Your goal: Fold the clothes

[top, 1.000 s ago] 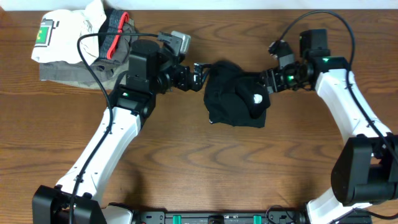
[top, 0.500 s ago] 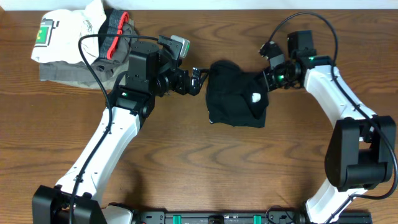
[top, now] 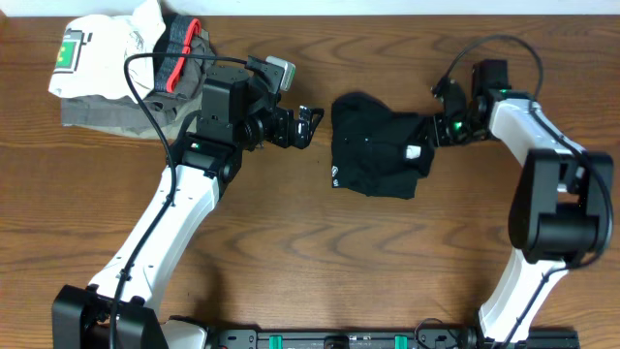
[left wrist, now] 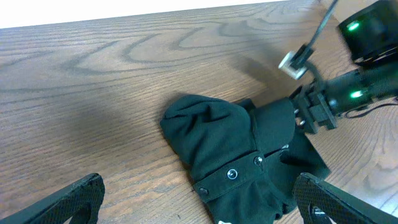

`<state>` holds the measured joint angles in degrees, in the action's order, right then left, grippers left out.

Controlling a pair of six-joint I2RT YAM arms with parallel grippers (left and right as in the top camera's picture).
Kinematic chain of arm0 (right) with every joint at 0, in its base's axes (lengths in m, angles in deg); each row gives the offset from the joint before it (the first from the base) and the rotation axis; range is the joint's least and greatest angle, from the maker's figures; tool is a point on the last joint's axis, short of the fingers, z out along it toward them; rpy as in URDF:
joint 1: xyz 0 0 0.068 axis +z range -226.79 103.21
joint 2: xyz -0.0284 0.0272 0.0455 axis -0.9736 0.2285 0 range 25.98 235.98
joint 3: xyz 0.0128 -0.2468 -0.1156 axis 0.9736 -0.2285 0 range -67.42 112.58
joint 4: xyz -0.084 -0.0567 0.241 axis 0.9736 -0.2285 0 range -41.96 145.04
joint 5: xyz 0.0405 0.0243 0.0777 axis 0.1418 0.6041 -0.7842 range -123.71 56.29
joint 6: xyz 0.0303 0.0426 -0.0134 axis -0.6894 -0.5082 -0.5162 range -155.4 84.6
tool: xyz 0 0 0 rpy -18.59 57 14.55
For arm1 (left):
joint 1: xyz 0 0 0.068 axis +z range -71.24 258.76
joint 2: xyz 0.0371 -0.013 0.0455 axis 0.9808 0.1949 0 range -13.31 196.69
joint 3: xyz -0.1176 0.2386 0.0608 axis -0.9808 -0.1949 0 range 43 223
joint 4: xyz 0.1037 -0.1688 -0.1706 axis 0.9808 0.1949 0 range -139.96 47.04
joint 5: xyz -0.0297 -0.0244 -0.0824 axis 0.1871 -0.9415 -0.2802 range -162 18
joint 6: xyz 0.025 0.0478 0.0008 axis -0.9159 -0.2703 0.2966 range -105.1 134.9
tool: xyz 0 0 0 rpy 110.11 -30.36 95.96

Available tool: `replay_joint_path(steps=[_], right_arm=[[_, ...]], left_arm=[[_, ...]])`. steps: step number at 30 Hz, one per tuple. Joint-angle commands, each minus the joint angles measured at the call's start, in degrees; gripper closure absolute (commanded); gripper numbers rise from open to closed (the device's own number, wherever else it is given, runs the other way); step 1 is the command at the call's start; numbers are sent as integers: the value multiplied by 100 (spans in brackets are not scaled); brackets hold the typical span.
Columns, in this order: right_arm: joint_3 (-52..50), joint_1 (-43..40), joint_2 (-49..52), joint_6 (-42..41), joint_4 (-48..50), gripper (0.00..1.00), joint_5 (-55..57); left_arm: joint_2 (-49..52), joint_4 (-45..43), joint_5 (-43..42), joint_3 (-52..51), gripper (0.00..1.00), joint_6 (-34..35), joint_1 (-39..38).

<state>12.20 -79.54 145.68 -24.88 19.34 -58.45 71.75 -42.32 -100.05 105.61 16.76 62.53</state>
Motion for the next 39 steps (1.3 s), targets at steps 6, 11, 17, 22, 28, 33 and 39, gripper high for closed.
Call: replay_joint_path(steps=[6, 11, 17, 22, 28, 33, 39], right_arm=[[505, -149, -616, -61, -664, 57, 96], [859, -114, -1325, -63, -914, 76, 94], [887, 184, -1779, -63, -935, 98, -92], [857, 697, -1550, -63, -868, 99, -188], [855, 1154, -855, -66, -758, 99, -212], [855, 1200, -149, -70, -780, 99, -155], [855, 1095, 719, -129, -728, 99, 240]], left_arm=[[59, 96, 205, 39, 2, -225, 9], [59, 94, 415, 39, 2, -225, 9], [59, 92, 566, 39, 2, -225, 11], [59, 90, 673, 39, 2, -225, 22], [59, 109, 678, 39, 2, -225, 22], [59, 129, 826, 39, 2, -227, 22], [59, 133, 826, 39, 2, -227, 20]])
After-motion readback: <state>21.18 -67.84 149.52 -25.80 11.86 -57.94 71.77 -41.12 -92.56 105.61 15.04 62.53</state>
